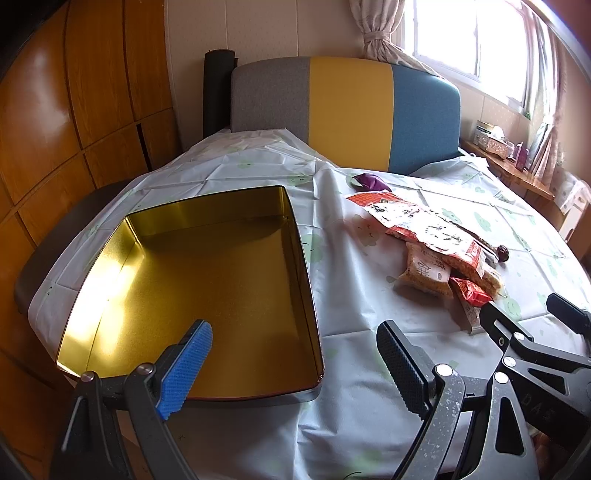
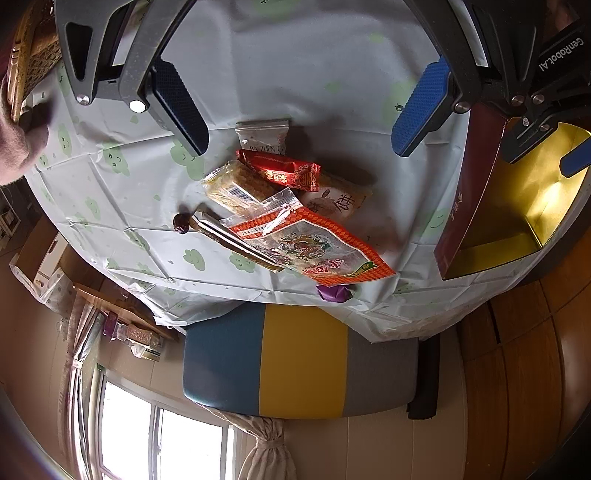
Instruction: Organize snacks
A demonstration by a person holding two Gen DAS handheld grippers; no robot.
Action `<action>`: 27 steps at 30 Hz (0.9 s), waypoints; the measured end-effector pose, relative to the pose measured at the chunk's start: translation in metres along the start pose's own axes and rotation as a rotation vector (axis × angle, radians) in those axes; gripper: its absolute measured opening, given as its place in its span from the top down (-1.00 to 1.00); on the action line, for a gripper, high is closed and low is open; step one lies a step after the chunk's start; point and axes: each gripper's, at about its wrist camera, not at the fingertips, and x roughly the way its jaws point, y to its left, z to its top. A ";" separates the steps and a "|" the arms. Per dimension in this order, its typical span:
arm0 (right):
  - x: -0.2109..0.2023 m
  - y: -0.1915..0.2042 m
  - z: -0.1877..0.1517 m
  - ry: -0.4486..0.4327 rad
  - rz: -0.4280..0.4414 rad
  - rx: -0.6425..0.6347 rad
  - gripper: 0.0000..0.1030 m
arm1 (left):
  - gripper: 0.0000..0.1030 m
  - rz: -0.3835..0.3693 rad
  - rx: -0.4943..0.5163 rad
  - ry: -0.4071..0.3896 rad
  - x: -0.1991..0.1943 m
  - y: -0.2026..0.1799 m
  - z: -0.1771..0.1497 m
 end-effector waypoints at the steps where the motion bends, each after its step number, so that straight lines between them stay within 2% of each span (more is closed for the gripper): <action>1: 0.000 0.000 0.000 -0.001 0.000 -0.001 -0.96 | -0.77 0.000 0.001 0.000 0.000 0.000 0.000; 27: -0.007 -0.009 0.018 -0.059 -0.017 -0.008 -0.96 | -0.77 0.005 0.011 0.003 0.001 -0.003 0.000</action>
